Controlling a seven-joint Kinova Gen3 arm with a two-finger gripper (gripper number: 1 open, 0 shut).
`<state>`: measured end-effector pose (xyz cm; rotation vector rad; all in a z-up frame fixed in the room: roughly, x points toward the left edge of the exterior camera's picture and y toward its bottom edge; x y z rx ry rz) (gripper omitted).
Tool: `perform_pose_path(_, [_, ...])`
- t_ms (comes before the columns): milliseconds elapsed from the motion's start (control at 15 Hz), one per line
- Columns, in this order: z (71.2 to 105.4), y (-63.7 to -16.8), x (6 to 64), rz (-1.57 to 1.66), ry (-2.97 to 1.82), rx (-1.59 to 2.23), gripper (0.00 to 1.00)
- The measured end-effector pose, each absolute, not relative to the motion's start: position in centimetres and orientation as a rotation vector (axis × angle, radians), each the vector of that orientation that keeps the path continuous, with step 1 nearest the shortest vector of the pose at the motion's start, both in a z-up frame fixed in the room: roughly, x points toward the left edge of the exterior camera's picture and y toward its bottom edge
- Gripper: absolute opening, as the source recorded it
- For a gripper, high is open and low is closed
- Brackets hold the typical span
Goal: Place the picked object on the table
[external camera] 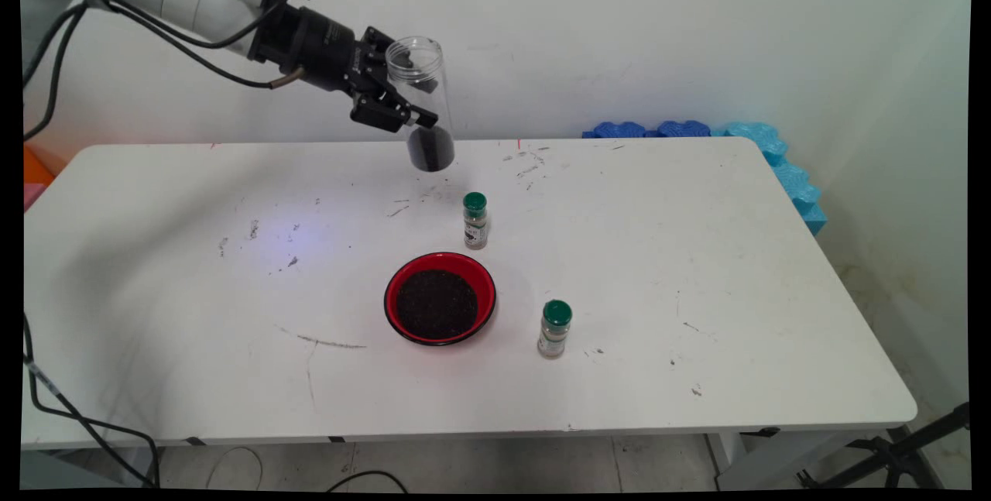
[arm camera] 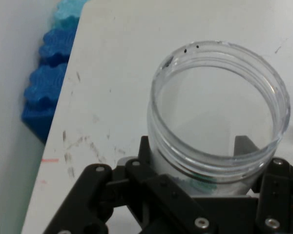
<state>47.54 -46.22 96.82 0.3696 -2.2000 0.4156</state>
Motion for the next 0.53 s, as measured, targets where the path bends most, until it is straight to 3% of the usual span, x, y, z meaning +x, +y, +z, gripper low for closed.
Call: perform_pose_path(533, [91.6, -45.2, 49.4, 0.373, -2.177, 0.504, 0.00])
